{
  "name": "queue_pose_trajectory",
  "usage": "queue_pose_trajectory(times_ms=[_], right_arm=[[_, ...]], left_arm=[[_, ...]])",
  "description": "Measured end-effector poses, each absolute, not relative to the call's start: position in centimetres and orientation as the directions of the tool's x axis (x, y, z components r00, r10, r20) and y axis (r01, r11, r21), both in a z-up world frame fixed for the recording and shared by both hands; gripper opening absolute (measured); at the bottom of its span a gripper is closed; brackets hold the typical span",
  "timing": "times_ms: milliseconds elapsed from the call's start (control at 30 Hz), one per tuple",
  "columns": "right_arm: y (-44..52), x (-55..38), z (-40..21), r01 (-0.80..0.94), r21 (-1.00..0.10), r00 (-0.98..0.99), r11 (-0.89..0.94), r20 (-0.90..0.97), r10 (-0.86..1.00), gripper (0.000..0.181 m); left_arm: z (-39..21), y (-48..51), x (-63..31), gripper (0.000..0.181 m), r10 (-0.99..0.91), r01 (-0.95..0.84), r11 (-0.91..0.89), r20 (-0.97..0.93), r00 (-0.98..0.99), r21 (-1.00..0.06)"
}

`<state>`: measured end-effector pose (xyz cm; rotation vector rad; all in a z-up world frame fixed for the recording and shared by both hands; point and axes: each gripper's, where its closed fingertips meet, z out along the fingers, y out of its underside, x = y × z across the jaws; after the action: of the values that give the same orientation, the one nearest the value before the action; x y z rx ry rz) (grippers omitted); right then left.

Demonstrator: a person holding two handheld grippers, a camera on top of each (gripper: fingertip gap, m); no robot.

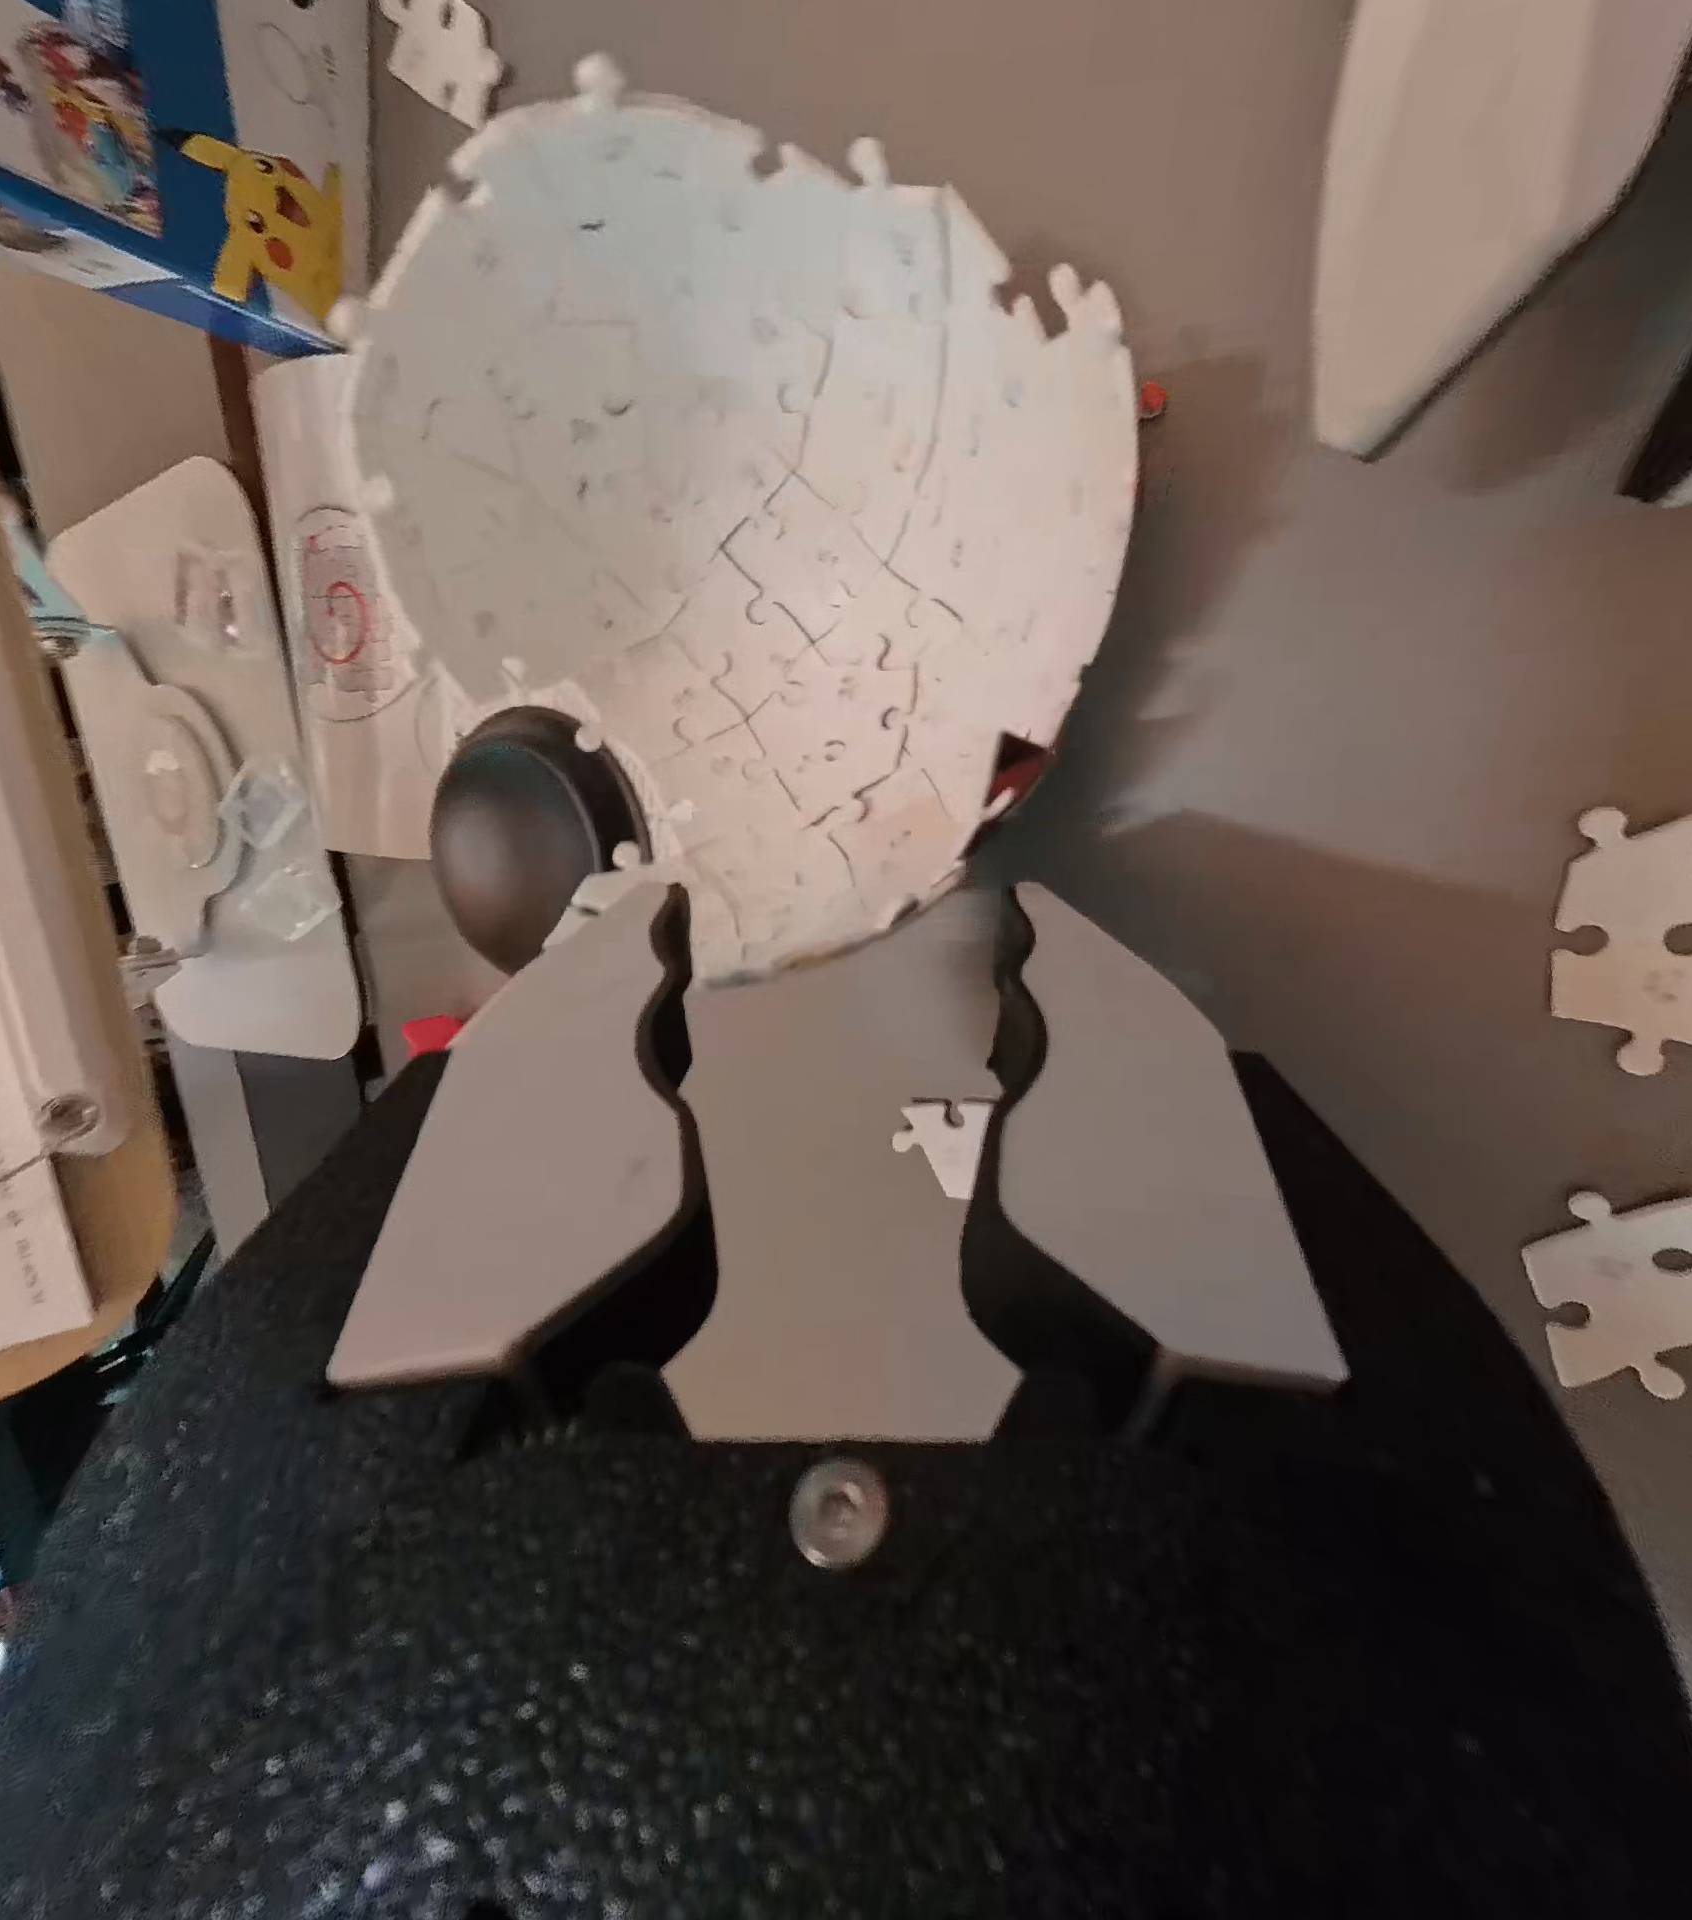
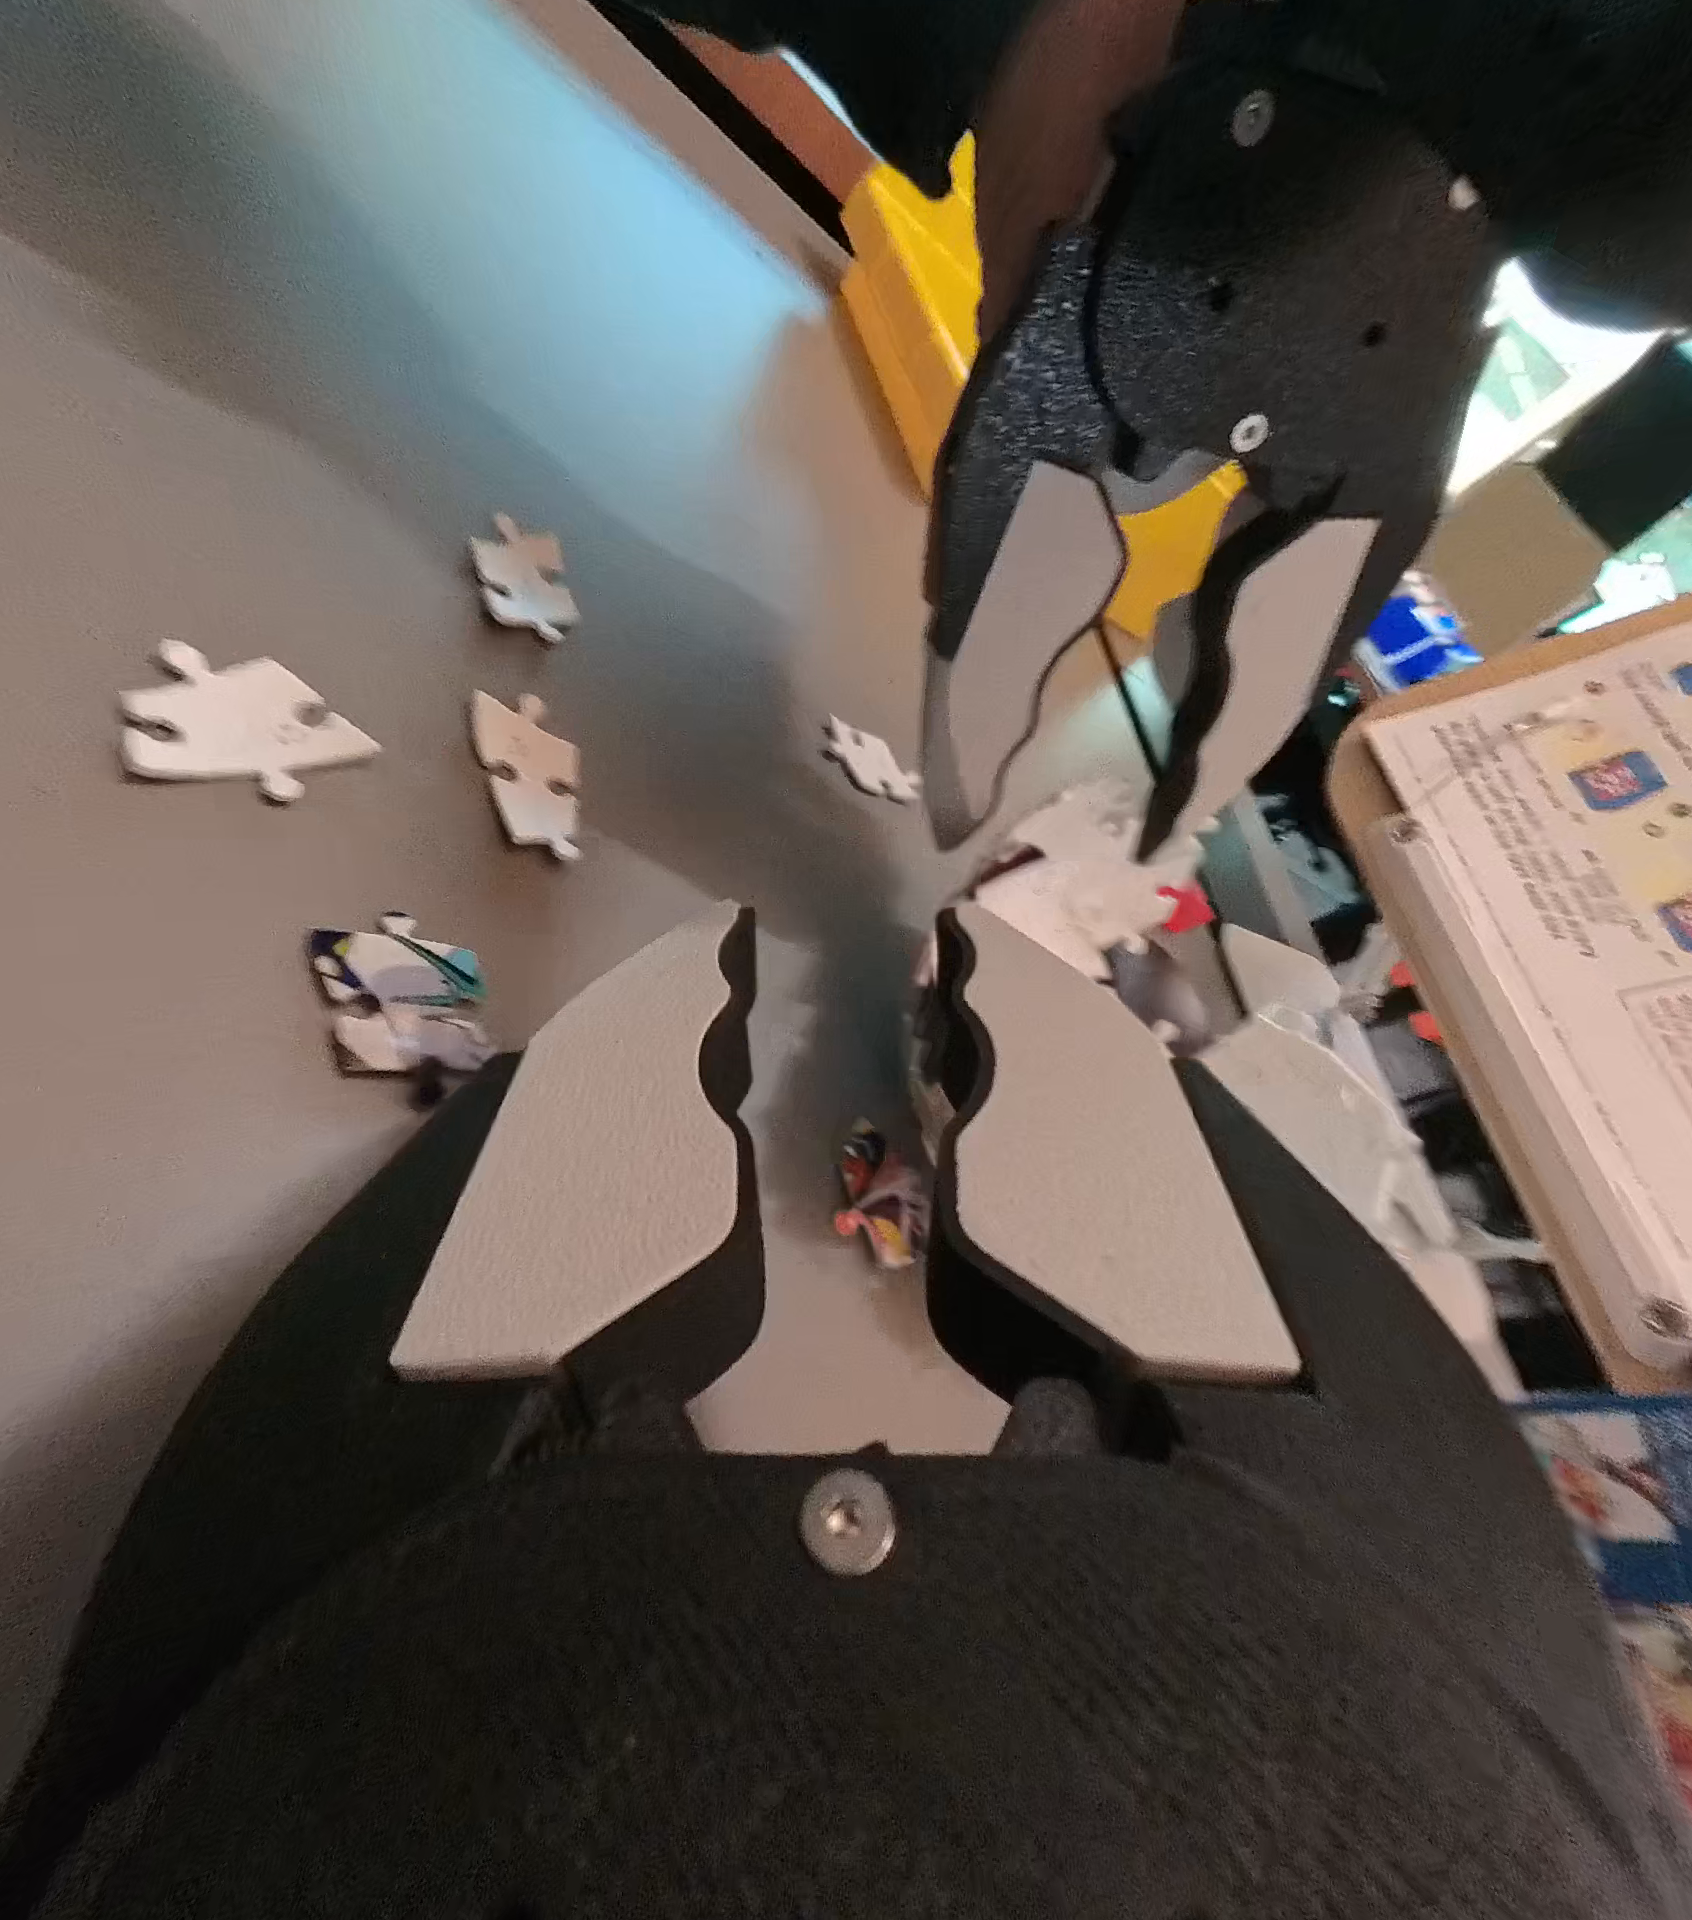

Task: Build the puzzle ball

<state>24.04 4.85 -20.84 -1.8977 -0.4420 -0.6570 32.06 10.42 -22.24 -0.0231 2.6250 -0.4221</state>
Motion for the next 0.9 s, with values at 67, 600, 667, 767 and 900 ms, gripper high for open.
queue_pose_trajectory(times_ms=[67, 600, 667, 767, 900], right_arm=[[5.0, 22.7, -21.2, 0.528, -0.761, 0.836, -0.377, 0.544, 0.071, 0.032], [4.8, 22.3, -24.2, 0.496, -0.725, 0.862, -0.478, 0.479, 0.169, 0.027], [4.7, 22.4, -24.4, 0.495, -0.721, 0.862, -0.485, 0.479, 0.168, 0.027], [4.7, 22.5, -24.4, 0.495, -0.721, 0.862, -0.485, 0.48, 0.165, 0.026], [4.7, 22.6, -24.6, 0.497, -0.712, 0.859, -0.496, 0.484, 0.166, 0.026]], left_arm=[[-20.8, 10.8, 31.9, 0.058, -0.122, 0.052, 0.946, -0.501, -0.857, -0.32], [-26.8, 11.6, 20.7, 0.041, -0.302, -0.143, 0.881, -0.304, -0.903, -0.45], [-27.0, 11.0, 21.0, 0.041, -0.372, -0.221, 0.841, -0.23, -0.899, -0.495], [-27.4, 10.7, 21.4, 0.043, -0.462, -0.344, 0.786, -0.118, -0.879, -0.514], [-27.6, 10.4, 21.4, 0.041, -0.489, -0.387, 0.756, -0.062, -0.87, -0.528]])
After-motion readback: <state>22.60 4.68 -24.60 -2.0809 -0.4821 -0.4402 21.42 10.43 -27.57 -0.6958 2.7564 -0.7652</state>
